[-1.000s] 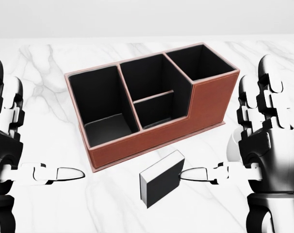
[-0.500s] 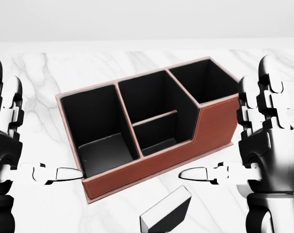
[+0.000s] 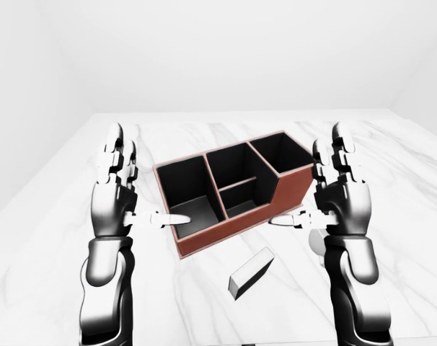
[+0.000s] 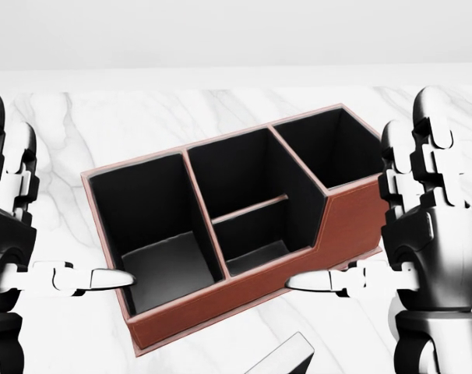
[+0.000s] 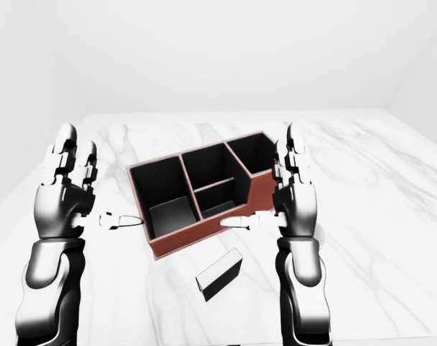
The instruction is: Pick up the book and place it in the front compartment of the caddy.
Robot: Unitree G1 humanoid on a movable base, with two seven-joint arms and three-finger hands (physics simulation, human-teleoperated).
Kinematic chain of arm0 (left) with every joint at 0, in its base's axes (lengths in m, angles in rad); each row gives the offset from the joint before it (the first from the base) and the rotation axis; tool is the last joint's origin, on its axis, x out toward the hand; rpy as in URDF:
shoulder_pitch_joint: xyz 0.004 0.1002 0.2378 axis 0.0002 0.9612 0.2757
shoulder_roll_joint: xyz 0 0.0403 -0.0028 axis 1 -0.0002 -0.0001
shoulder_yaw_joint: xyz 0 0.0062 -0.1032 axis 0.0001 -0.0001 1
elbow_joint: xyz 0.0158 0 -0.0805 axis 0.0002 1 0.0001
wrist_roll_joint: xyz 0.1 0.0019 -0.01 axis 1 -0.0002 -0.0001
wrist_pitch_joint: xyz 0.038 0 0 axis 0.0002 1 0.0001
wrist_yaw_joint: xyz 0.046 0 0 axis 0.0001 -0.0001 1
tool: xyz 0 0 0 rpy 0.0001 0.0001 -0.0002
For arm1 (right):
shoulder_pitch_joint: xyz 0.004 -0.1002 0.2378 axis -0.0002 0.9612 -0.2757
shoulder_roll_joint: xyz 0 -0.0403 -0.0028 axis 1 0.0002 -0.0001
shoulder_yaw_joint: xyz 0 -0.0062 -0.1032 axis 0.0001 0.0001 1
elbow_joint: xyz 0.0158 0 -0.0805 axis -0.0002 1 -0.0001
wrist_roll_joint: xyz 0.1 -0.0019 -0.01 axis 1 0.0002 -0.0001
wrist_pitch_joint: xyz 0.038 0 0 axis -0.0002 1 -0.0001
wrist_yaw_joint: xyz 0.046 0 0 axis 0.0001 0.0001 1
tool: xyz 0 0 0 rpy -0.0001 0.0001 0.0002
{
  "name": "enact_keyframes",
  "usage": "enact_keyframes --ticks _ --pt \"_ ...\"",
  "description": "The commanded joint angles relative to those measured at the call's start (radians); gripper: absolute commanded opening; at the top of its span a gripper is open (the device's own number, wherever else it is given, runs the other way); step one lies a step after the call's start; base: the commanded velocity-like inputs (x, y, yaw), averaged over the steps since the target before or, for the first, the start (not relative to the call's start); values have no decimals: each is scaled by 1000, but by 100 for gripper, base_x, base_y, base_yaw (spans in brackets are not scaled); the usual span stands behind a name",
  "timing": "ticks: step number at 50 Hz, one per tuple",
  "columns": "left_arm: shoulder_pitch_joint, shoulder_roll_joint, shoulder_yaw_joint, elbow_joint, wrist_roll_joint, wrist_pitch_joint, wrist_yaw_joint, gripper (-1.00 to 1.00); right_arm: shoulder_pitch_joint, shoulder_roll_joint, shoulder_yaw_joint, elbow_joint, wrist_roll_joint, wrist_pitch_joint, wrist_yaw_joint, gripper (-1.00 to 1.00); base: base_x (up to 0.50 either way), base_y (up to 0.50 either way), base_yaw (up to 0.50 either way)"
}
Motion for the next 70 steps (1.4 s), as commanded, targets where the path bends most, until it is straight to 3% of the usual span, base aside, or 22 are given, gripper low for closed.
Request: enact_keyframes --ticks 1,40,70 --pt "0 1 3 -6 -2 0 0 100 8 2 8 -14 -4 0 4 100 0 0 0" --pt "-15 10 17 -10 -13 0 1 100 -15 -9 -5 -37 -28 0 13 100 7 0 0" --pt "-30 20 32 -5 -27 0 5 100 -59 -55 -28 -143 -161 0 139 100 0 0 0"
